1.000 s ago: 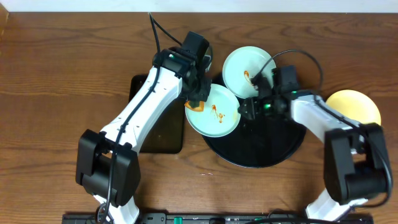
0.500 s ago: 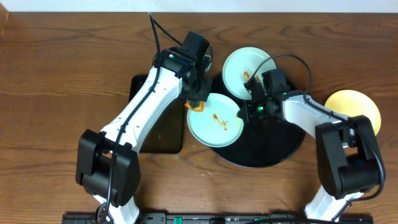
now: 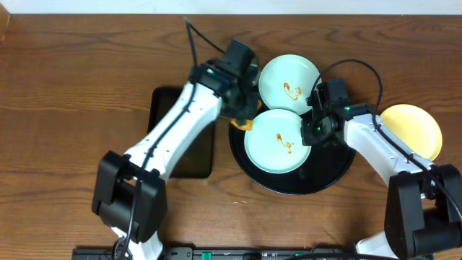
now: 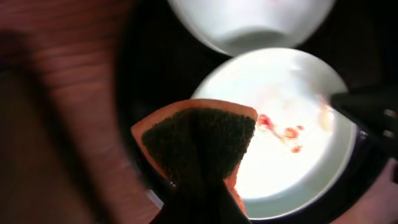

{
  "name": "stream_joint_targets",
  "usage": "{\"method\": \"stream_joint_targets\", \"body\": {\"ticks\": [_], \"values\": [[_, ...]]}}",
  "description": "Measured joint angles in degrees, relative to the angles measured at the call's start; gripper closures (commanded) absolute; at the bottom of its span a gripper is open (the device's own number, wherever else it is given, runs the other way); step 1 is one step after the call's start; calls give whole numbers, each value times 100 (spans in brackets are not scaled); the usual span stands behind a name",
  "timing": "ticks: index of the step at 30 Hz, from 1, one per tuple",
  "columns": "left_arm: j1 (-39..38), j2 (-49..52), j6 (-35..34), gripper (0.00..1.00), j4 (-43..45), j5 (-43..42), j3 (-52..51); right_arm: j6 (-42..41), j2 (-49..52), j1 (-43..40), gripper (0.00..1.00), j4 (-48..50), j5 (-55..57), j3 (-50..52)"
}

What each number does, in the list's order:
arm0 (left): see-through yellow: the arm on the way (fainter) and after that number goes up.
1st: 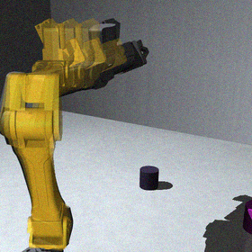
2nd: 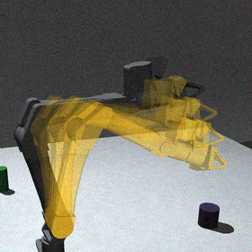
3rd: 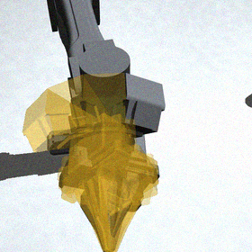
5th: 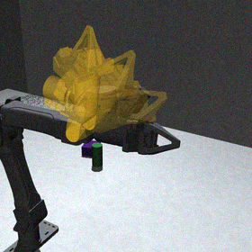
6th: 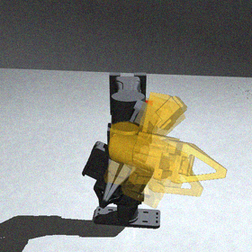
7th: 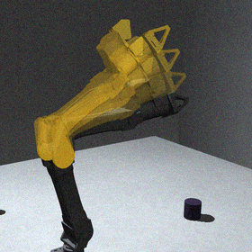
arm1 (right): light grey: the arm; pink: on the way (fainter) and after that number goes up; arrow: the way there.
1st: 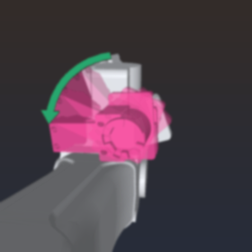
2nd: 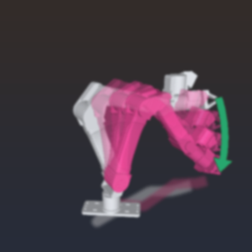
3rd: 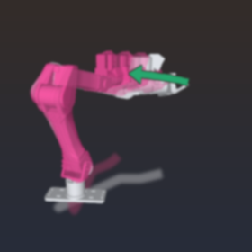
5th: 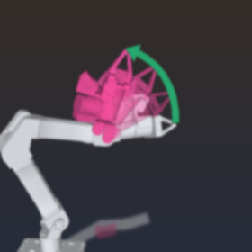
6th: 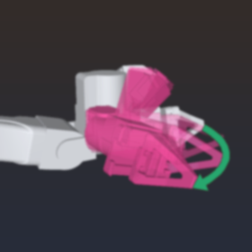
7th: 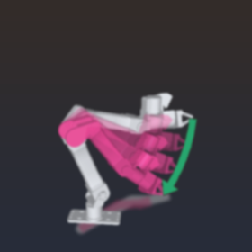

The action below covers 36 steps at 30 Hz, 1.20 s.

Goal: Clean dirty plates on tray and stack at the side
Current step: 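Move the right gripper back to grasp the front blue plate rim, then scrub the front blue plate with the sponge in the left gripper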

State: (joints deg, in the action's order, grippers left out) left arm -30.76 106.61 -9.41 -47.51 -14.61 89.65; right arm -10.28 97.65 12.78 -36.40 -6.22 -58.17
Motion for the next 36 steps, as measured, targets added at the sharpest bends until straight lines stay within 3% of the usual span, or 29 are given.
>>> {"method": "stream_joint_targets", "body": {"ticks": [16, 36], "values": [[-1425, 852, -1423, 93, 1462, -160, -396, 0, 232, 0, 99, -98, 155, 11], [-1478, 1272, -3235, 93, 1821, -153, -426, -2, 232, 0, 99, -153, 181, 11]]}}
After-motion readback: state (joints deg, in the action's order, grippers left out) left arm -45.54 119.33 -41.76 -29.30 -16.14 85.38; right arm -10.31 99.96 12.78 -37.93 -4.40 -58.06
